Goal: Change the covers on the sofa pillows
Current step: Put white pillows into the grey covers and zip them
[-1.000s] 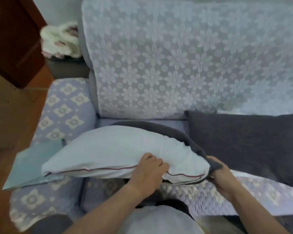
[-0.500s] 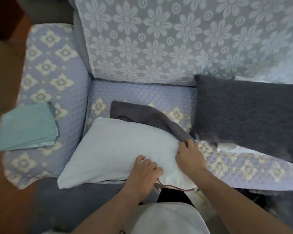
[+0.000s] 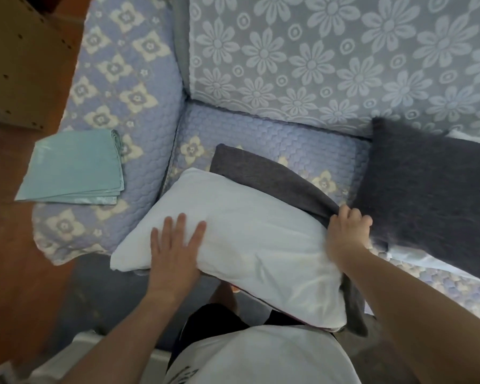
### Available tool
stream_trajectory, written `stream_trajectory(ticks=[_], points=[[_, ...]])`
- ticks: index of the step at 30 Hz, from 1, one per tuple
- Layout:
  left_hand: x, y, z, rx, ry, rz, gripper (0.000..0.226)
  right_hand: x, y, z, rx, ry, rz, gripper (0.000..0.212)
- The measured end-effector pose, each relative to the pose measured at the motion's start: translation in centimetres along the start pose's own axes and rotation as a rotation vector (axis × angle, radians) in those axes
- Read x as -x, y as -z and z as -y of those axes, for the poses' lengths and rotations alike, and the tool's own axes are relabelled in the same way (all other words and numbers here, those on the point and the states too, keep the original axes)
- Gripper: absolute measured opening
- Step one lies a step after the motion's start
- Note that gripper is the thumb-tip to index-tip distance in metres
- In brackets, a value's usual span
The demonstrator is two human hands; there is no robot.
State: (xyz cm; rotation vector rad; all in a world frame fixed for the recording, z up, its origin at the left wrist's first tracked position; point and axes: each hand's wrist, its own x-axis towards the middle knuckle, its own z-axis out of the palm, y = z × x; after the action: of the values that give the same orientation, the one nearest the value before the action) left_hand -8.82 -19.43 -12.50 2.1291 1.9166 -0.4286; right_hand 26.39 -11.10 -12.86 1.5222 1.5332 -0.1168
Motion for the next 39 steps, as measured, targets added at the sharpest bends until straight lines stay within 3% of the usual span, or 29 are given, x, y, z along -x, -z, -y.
stream_trajectory(ticks=[5, 11, 14, 16, 19, 22, 25, 28, 31, 34, 39], points=[[-1.4, 1.6, -1.3, 0.025, -0.204, -0.003, 0.099, 0.2, 0.4, 0.0, -0.106, 0.013, -0.175, 0.035], [-2.7, 2.6, -1.6, 0.048, -0.195, 0.042, 0.093, 2.8, 3.7, 0.0, -1.129, -0.255, -0.289, 0.014], [-2.8, 3.0, -1.8, 0.059, -0.23, 0.041, 0.087, 5.5, 4.9, -0.5, -1.569, -0.205, -0.137, 0.023], [-2.9, 3.2, -2.0, 0.062, -0.278, 0.03, 0.076, 5.8, 4.3, -0.4, -1.626, -0.199, -0.002, 0.032], [-2.8, 3.2, -2.5, 0.04, -0.378, 0.009, 0.052, 4.1, 3.2, -1.3, -1.704, -0.346, 0.134, 0.034], [-2.7, 3.1, -2.7, 0.02, -0.41, 0.011, 0.044, 3.1, 1.6, -1.9, -1.686, -0.424, 0.191, 0.014], [-3.1, 3.6, -2.4, 0.012, -0.42, -0.004, 0.042, 3.3, 0.9, -0.9, -1.511, -0.305, 0.032, 0.005], [-3.5, 4.3, -2.5, -0.021, -0.441, 0.028, 0.043, 3.8, 1.2, -0.7, -1.194, -0.037, -0.012, 0.027], [-4.0, 4.7, -2.6, -0.036, -0.443, 0.08, 0.046, 3.2, 1.1, -2.1, -0.632, -0.02, -0.074, 0.053], [-4.8, 5.1, -2.5, -0.035, -0.473, 0.078, 0.048, 2.2, 1.2, -3.6, -0.254, -0.006, -0.088, 0.081], [-6.0, 5.8, -2.5, -0.004, -0.6, 0.037, 0.059, -2.8, 2.8, -3.8, 0.008, 0.188, -0.39, 0.073]])
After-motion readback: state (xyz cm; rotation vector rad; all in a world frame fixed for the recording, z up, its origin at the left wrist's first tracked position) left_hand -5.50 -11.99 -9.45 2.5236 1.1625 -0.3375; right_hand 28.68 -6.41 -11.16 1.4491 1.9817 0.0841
